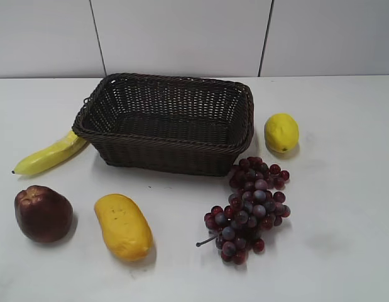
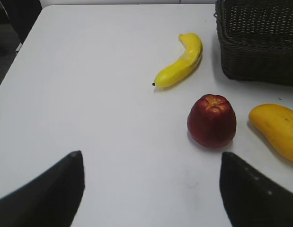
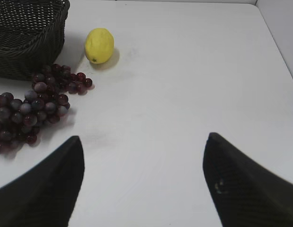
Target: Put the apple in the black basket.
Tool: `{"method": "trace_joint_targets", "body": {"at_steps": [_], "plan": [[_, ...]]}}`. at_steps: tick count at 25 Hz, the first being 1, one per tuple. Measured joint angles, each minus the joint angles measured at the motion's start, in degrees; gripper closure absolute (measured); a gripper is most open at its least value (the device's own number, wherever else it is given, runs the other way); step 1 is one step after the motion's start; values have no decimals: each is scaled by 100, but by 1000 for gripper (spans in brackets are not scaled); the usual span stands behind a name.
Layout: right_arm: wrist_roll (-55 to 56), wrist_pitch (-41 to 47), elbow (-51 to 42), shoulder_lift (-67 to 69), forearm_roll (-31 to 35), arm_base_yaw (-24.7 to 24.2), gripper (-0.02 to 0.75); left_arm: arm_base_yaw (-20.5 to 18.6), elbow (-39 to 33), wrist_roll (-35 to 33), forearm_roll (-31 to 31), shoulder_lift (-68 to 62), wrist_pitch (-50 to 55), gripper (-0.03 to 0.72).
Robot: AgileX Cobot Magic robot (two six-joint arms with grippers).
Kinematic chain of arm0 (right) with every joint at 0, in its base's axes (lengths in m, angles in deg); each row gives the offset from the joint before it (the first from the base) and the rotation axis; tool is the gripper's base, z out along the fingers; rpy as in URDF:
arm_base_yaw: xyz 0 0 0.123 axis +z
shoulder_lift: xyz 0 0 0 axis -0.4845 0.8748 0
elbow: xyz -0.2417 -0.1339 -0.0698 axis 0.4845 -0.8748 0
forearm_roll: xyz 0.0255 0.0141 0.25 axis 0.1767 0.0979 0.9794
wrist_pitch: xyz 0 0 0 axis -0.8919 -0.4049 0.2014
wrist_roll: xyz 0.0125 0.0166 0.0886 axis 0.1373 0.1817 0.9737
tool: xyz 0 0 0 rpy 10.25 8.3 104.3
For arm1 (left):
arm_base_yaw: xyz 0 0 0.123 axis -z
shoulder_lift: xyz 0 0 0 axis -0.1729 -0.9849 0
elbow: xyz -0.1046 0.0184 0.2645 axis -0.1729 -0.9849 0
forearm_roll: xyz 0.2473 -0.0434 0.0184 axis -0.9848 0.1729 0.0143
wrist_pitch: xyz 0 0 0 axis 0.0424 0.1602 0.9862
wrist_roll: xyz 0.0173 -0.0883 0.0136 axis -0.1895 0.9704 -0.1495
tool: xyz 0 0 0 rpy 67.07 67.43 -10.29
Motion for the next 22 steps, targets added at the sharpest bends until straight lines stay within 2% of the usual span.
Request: {"method": "trace_joint_targets", "body": {"at_steps": [18, 22], "plan": [[0, 0, 0, 0, 0, 0, 148, 0, 0, 0, 15, -9, 0, 28], [0, 0, 0, 0, 0, 0, 148, 0, 31, 0, -21, -376, -22, 32]]}}
